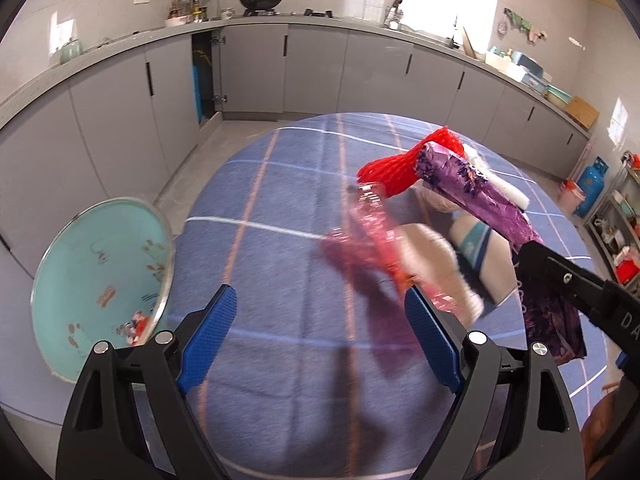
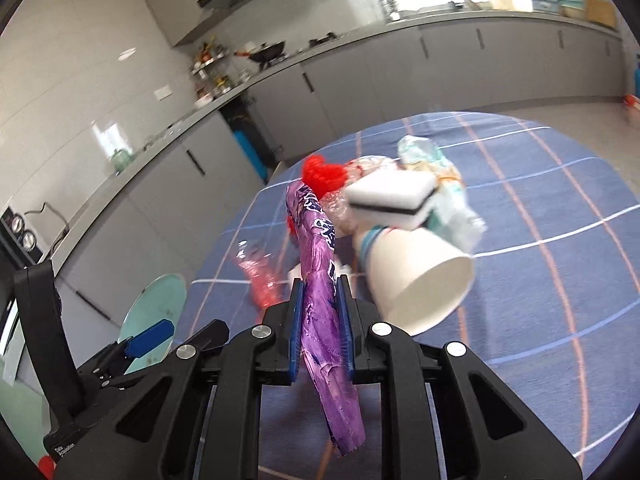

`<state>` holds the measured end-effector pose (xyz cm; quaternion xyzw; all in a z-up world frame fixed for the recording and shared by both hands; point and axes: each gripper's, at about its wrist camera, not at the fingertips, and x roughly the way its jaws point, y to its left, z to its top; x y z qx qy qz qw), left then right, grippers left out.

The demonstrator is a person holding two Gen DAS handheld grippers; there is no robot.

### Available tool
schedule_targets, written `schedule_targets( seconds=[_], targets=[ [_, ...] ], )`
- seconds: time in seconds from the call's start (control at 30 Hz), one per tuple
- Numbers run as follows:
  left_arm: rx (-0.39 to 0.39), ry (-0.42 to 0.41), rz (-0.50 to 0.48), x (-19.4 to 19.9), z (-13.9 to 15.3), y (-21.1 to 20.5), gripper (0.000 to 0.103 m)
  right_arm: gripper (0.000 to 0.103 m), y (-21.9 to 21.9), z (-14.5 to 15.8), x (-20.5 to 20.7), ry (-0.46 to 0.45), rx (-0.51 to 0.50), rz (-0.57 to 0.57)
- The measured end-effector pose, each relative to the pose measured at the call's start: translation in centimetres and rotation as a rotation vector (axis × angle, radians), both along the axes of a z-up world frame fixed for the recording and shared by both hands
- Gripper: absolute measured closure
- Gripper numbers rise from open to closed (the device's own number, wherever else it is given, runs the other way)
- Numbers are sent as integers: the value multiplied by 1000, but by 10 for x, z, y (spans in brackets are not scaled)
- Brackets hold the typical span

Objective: Collect trash
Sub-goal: 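Grasp the purple wrapper with the right gripper while the left gripper grasps the pink cellophane bag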

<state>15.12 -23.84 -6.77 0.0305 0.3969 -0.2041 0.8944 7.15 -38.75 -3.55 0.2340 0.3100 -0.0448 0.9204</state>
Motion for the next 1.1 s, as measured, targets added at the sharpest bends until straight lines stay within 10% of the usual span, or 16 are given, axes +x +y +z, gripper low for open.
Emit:
schedule_targets(
  seconds=[0.3,0.53,1.1],
  targets=[
    [-30,57,-42,6,-15,-38,39,86,-5,-10,-3,21,25,-16],
    [-57,95,-77,7,-27,-35,75,86,-1,-12,-6,28,28,-10],
    [-79,-3,-5,-4,8,34,76,86,39,3,5,-5,9,45]
  ],
)
